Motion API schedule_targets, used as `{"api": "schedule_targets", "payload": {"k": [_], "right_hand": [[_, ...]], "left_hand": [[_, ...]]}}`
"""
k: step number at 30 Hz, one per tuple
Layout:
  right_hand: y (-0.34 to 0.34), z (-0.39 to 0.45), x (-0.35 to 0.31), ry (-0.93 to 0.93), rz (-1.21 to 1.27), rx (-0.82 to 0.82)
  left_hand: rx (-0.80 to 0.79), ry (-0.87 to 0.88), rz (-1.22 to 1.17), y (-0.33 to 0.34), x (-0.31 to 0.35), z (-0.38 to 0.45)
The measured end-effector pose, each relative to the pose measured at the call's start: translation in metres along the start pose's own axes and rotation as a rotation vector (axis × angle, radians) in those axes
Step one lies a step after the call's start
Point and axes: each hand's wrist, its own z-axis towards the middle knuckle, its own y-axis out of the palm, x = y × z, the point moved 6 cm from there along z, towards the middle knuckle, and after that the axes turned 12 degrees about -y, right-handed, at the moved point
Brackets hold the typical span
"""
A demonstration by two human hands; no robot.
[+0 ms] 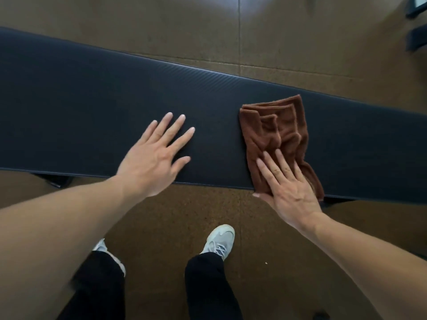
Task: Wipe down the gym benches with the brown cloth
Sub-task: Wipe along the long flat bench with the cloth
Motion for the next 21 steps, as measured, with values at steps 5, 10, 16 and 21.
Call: {"api": "schedule_targets", "payload": {"k": [5, 10, 16, 21], "right_hand": [[-0.02, 0.06, -0.056, -0.137, -0.005, 0.03], [-0.061, 0.171, -0.176, -0.374, 0.049, 0.093], [-0.112, 0.31, -0.347, -0.649, 0.161, 0.158], [-0.149, 0.398, -0.411, -0.666, 0.196, 0.173]], "left_hand": [[0.05, -0.149, -0.039, -0.01, -0.11, -0.029], [0.104, -0.283, -0.092, -0.019, -0.21, -0.055], [0.235, -0.739, -0.332, -0.033, -0.338, -0.1], [0.256, -0.938, -0.567, -0.053, -0.404, -0.111]]}}
